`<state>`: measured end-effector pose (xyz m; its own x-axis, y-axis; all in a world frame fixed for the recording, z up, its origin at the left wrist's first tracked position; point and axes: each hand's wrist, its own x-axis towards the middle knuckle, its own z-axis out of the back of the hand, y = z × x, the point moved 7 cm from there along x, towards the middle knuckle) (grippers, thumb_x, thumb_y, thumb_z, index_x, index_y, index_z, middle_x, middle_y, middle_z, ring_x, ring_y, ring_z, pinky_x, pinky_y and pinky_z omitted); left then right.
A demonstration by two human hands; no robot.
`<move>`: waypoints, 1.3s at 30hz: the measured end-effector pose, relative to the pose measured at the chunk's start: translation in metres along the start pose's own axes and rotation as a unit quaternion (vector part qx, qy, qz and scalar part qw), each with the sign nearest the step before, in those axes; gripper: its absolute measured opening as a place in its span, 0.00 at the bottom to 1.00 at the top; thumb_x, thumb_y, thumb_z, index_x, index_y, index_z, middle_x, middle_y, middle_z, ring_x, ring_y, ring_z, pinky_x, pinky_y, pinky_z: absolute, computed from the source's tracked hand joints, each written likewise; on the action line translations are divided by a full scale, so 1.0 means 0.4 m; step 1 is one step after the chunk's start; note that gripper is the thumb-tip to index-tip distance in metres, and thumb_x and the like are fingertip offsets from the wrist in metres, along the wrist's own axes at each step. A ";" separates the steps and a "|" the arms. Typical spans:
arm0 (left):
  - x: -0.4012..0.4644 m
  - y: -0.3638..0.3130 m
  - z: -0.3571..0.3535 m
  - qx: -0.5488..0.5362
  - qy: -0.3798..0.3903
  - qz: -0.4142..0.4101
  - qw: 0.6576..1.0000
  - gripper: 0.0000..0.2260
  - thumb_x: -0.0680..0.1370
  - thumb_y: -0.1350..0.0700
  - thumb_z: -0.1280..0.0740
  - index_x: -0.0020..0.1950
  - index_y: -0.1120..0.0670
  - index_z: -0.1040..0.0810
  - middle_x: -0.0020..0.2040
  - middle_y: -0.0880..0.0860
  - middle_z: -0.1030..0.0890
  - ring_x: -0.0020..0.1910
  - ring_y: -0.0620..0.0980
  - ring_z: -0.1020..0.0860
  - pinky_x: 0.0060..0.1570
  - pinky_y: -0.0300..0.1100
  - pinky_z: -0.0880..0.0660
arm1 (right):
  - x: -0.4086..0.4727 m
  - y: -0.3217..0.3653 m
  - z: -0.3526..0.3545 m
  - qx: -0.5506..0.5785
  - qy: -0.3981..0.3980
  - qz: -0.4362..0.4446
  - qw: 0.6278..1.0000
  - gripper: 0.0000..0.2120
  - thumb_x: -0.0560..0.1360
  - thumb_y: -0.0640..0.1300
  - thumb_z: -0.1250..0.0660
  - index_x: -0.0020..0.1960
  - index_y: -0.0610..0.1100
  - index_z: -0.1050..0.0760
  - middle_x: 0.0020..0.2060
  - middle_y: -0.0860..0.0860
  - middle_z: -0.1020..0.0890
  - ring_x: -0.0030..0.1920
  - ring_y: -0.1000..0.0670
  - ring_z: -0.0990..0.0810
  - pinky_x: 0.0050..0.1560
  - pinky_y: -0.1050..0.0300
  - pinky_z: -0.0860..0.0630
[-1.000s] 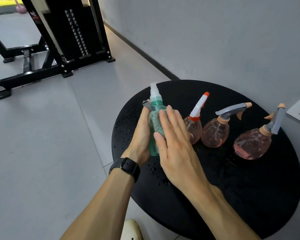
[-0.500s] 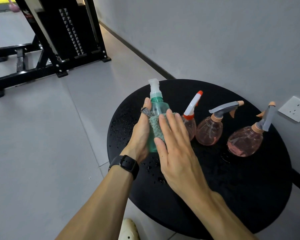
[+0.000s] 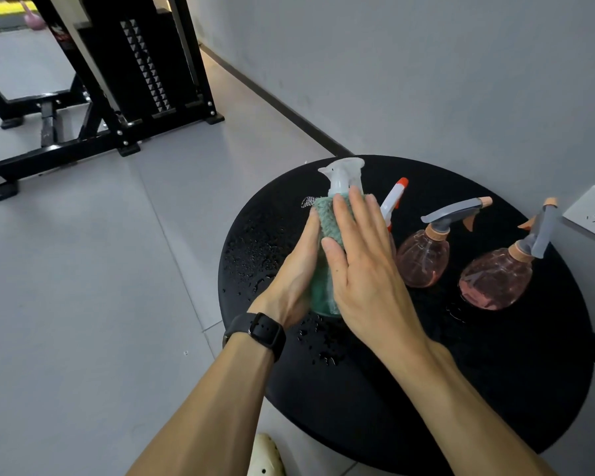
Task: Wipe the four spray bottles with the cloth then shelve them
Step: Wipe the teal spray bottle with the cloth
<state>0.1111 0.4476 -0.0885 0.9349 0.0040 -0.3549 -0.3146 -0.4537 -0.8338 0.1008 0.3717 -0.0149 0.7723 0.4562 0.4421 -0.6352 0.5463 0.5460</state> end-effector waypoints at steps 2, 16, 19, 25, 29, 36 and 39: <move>-0.011 -0.006 -0.011 -0.004 -0.002 -0.013 1.000 0.31 0.80 0.30 0.50 0.70 0.49 0.24 0.63 0.54 0.18 0.64 0.53 0.20 0.68 0.53 0.28 | 0.006 -0.001 -0.003 -0.008 0.006 0.001 1.000 0.25 0.83 0.49 0.51 0.79 0.46 0.49 0.78 0.53 0.52 0.78 0.55 0.58 0.69 0.73 0.68; -0.006 -0.023 0.020 -0.103 -0.017 -0.067 0.992 0.28 0.81 0.34 0.49 0.54 0.52 0.17 0.50 0.53 0.15 0.51 0.50 0.17 0.55 0.46 0.23 | -0.047 0.019 -0.023 0.016 0.028 0.027 0.999 0.26 0.83 0.52 0.53 0.78 0.46 0.49 0.79 0.52 0.49 0.78 0.56 0.57 0.75 0.66 0.58; -0.011 -0.036 0.014 -0.110 -0.005 -0.075 0.991 0.26 0.80 0.34 0.44 0.50 0.53 0.18 0.46 0.53 0.15 0.46 0.50 0.17 0.53 0.46 0.23 | -0.062 0.018 -0.022 0.006 0.017 0.031 0.999 0.26 0.83 0.51 0.51 0.78 0.45 0.49 0.78 0.51 0.47 0.78 0.54 0.54 0.77 0.62 0.55; -0.013 -0.045 0.009 -0.098 -0.013 -0.076 0.992 0.19 0.77 0.38 0.35 0.49 0.54 0.18 0.46 0.53 0.18 0.44 0.50 0.19 0.52 0.46 0.23 | -0.072 0.016 -0.013 0.007 0.005 0.029 1.000 0.25 0.83 0.51 0.50 0.78 0.45 0.48 0.78 0.52 0.47 0.78 0.54 0.53 0.76 0.63 0.55; -0.005 -0.047 0.019 -0.076 -0.032 -0.088 0.993 0.24 0.74 0.34 0.31 0.55 0.53 0.18 0.51 0.53 0.17 0.50 0.51 0.18 0.58 0.49 0.27 | -0.060 0.020 -0.011 -0.006 0.008 0.043 0.999 0.25 0.83 0.49 0.50 0.78 0.44 0.46 0.78 0.51 0.46 0.78 0.53 0.54 0.77 0.61 0.55; -0.016 -0.037 0.012 -0.034 -0.031 -0.068 0.997 0.22 0.81 0.36 0.42 0.49 0.49 0.15 0.47 0.51 0.16 0.47 0.48 0.18 0.58 0.47 0.26 | -0.036 0.025 -0.021 -0.028 -0.002 0.040 0.999 0.24 0.83 0.48 0.50 0.78 0.42 0.43 0.78 0.49 0.45 0.79 0.51 0.53 0.77 0.60 0.56; -0.020 -0.027 0.009 -0.027 -0.026 -0.056 0.998 0.23 0.83 0.41 0.46 0.40 0.47 0.16 0.40 0.49 0.19 0.44 0.49 0.21 0.53 0.47 0.26 | -0.022 0.030 -0.019 -0.029 -0.006 0.040 0.999 0.24 0.83 0.48 0.50 0.78 0.43 0.44 0.78 0.49 0.45 0.79 0.50 0.53 0.77 0.61 0.57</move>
<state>0.1063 0.4557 -0.0782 0.9534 0.1035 -0.2836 -0.1977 -0.4957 -0.8457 0.0864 0.3796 -0.0176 0.7186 0.4917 0.4918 -0.6943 0.5475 0.4670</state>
